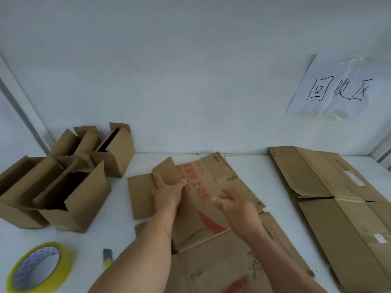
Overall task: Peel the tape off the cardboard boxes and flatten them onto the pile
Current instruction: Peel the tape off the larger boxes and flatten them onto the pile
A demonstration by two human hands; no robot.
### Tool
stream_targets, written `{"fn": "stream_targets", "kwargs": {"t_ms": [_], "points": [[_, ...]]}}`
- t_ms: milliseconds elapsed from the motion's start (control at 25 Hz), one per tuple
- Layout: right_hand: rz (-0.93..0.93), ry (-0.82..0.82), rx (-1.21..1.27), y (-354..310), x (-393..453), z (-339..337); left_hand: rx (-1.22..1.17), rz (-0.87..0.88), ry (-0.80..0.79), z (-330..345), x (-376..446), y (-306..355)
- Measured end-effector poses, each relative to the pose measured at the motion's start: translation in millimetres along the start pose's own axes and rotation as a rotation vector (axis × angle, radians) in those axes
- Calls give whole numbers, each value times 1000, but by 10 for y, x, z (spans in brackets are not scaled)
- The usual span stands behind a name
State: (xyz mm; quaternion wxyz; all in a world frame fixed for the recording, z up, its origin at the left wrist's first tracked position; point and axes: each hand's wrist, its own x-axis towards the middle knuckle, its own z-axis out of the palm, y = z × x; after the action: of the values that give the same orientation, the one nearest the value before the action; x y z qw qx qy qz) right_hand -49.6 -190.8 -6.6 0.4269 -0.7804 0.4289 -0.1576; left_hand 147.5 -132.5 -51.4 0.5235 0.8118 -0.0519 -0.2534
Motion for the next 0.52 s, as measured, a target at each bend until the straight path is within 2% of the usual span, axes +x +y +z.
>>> {"fn": "stream_targets", "kwargs": {"t_ms": [80,120,280,360,520], "points": [[25,174,-117,272,131,-181,80,27,11,40,48,-123],[52,172,-156,422,162,-214,88,38,11,76,96,-126],[109,-15,-328,925,201,8,61,74,-11,231,213,-96],[79,4,-454,980,257,113,58,41,-49,271,253,-58],[109,58,-553,964,315,183,113,-1,-179,228,246,59]]}}
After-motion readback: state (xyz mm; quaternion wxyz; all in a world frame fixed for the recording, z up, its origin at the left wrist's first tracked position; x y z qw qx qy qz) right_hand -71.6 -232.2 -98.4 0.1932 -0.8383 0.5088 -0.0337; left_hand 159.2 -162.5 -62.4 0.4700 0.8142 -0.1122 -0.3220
